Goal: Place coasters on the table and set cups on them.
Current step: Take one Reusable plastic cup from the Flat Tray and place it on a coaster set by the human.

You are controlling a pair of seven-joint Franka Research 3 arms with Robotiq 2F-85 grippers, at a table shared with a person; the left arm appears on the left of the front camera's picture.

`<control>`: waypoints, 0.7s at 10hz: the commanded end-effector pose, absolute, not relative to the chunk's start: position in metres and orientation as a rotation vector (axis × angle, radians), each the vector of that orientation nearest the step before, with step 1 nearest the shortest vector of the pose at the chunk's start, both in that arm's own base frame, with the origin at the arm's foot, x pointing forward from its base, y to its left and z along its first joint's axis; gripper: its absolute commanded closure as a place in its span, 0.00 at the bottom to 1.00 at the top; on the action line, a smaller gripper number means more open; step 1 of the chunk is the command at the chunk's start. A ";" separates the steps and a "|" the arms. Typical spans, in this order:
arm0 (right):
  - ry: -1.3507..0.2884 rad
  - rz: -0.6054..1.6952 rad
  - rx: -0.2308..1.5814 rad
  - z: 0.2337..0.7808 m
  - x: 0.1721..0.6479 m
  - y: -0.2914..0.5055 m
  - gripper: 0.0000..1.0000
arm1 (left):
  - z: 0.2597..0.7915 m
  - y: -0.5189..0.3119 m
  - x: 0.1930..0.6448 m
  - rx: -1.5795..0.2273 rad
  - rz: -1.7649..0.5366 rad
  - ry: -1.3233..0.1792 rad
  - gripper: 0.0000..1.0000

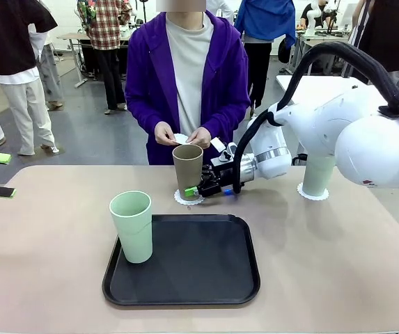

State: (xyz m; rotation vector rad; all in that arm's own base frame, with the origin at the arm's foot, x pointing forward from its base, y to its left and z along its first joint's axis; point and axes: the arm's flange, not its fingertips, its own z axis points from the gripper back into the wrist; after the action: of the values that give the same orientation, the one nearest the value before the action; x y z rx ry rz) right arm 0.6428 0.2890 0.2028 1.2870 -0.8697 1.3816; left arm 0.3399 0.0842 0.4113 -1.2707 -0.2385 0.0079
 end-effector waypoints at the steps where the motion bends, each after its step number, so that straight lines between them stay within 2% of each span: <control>1: -0.823 1.418 1.253 0.207 0.646 0.291 0.00 | 0.411 0.085 0.339 -1.279 -0.001 -0.253 0.00; 7: -0.697 1.451 1.135 0.224 0.636 0.288 0.00 | 0.411 0.085 0.339 -1.279 -0.001 -0.253 0.00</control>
State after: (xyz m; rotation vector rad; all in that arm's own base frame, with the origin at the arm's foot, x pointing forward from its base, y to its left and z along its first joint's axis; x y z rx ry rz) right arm 0.6431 0.2887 0.2113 1.1882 -0.7551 1.4487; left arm 0.3399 0.0842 0.4113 -1.2707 -0.2385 0.0079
